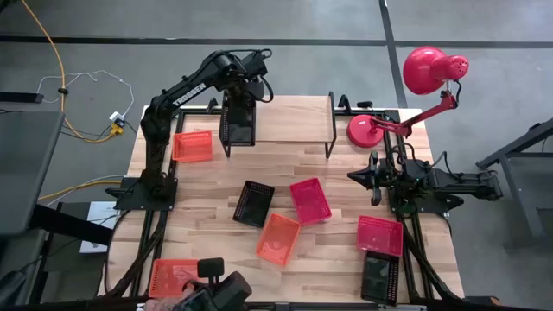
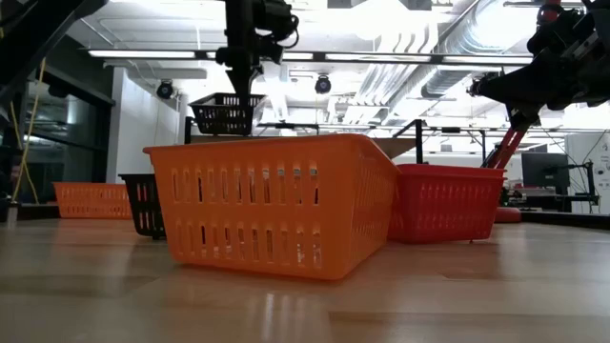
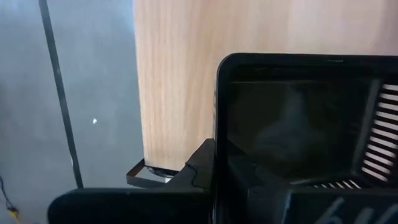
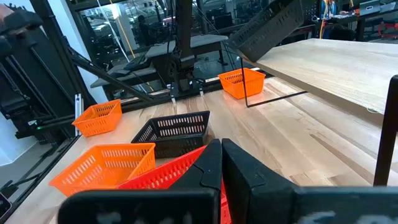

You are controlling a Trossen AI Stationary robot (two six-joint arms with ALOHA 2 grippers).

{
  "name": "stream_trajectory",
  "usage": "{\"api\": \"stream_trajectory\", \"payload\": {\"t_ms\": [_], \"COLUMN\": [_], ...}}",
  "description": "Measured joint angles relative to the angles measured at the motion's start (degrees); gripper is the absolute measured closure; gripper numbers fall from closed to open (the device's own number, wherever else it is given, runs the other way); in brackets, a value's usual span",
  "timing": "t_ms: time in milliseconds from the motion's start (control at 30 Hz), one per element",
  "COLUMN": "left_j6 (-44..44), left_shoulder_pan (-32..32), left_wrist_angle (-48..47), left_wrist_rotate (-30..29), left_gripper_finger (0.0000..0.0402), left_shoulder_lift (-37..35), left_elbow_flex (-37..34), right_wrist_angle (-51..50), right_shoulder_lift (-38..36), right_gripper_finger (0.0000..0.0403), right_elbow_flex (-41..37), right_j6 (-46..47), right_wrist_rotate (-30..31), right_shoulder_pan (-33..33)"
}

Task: Stack baskets on shelf by color
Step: Put the left black basket on the shelf

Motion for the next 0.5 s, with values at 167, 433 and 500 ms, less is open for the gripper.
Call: {"api": "stream_trajectory", "payload": {"t_ms": [167, 433, 500], "left_j6": [1.3, 1.5, 1.5], "left_shoulder_pan": [-0.1, -0.2, -0.2], "left_wrist_angle": [0.1, 3.3, 3.2], "left_wrist_rotate": [-2.1, -5.4, -6.1], "left_gripper_finger": [0.0401, 0.0371, 0.0354], "left_shoulder_lift": [1.1, 1.4, 1.4], "left_elbow_flex": [0.0, 0.0, 0.0], "right_wrist_angle": [0.0, 0.0, 0.0], "right_shoulder_lift": [0.0, 0.0, 0.0], "right_gripper_finger": [0.0402, 0.0402, 0.0402], "right_elbow_flex": [0.0, 0.0, 0.0], "right_j6": [0.0, 0.0, 0.0], "right_wrist_rotate": [0.0, 0.0, 0.0], "right_shoulder_pan": [0.0, 0.0, 0.0]}}
